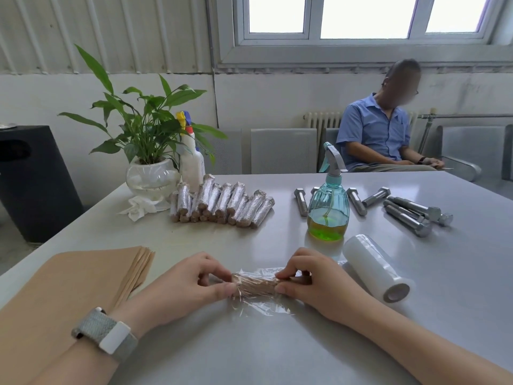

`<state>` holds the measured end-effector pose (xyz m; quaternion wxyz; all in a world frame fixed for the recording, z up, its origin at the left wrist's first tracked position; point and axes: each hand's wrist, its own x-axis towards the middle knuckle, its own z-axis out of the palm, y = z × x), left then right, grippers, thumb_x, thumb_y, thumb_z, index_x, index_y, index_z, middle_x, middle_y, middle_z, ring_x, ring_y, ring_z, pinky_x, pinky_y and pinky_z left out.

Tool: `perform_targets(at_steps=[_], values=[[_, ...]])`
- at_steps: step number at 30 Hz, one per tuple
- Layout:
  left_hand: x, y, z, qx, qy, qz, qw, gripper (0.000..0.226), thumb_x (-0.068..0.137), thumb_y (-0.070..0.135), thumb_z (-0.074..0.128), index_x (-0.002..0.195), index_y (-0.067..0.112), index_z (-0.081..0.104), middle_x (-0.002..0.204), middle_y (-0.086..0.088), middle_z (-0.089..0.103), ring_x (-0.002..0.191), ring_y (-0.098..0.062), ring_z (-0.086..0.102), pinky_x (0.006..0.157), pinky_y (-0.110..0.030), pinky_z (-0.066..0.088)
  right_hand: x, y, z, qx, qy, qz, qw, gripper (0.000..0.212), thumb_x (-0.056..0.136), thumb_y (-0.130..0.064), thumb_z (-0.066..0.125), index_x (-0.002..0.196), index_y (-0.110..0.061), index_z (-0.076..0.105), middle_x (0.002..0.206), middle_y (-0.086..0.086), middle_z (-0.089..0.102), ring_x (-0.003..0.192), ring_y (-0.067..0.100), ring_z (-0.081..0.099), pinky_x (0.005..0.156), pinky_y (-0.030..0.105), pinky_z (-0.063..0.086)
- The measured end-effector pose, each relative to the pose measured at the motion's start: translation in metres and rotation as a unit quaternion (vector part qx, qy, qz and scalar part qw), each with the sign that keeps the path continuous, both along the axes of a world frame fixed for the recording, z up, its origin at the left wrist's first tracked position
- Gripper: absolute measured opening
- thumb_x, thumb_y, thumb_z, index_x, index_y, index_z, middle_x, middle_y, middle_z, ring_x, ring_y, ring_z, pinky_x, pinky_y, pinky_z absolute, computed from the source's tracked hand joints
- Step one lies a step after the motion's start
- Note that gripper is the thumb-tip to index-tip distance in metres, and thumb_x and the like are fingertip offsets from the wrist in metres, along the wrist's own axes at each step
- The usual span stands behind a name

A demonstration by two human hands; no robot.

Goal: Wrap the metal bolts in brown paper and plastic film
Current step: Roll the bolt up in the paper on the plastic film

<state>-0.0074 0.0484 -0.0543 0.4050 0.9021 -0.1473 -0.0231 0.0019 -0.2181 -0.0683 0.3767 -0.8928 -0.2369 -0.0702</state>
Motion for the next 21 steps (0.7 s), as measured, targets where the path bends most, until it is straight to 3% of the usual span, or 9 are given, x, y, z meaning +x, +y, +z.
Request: perform_targets(at_steps=[3,7,12,16,21], values=[[-0.001,-0.005,-0.005,0.014,-0.012,0.009,1.000,0.021,0.079,0.049,0.075,0.088,0.031,0.072,0.097,0.002,0.058,0.073,-0.005,0.051,0.083,-0.034,0.048,0.000,0.000,-0.001,0.005,-0.001,-0.002,1.000,0.026,0.078,-0.032,0.081,0.073,-0.047,0.061,0.083,-0.016,0.057,0.082,-0.002,0.051,0.072,0.012,0.037],[-0.002,-0.012,-0.007,0.063,-0.037,0.025,0.997,0.021,0.082,0.047,0.072,0.090,0.029,0.065,0.094,0.009,0.054,0.074,-0.002,0.049,0.077,-0.020,0.043,0.000,0.000,-0.002,0.006,-0.001,-0.007,1.000,0.025,0.078,-0.033,0.081,0.073,-0.047,0.062,0.084,-0.014,0.059,0.083,0.000,0.052,0.073,0.014,0.039],[-0.009,-0.024,-0.006,0.135,-0.091,0.047,0.986,0.022,0.088,0.050,0.061,0.089,0.030,0.055,0.090,0.012,0.054,0.082,-0.004,0.050,0.075,-0.021,0.036,-0.002,0.001,-0.001,0.010,-0.003,-0.009,1.000,0.021,0.078,-0.032,0.081,0.075,-0.044,0.064,0.083,-0.015,0.057,0.080,0.000,0.051,0.073,0.015,0.040],[-0.010,-0.035,0.000,-0.002,-0.107,0.065,0.992,0.018,0.089,0.044,0.064,0.089,0.027,0.057,0.080,0.017,0.066,0.070,-0.001,0.056,0.064,-0.016,0.041,-0.004,-0.001,0.002,0.022,-0.011,-0.028,0.999,0.010,0.078,-0.028,0.081,0.079,-0.027,0.071,0.081,-0.013,0.059,0.078,0.005,0.054,0.071,0.014,0.040],[0.003,-0.066,0.010,-0.183,-0.132,0.037,0.974,0.018,0.082,0.036,0.076,0.092,0.026,0.064,0.077,0.011,0.067,0.063,-0.005,0.056,0.059,-0.014,0.043,-0.011,-0.010,0.002,-0.039,-0.076,-0.067,0.994,0.010,0.084,-0.030,0.074,0.081,-0.030,0.065,0.079,-0.016,0.058,0.083,0.003,0.052,0.072,0.013,0.040]])
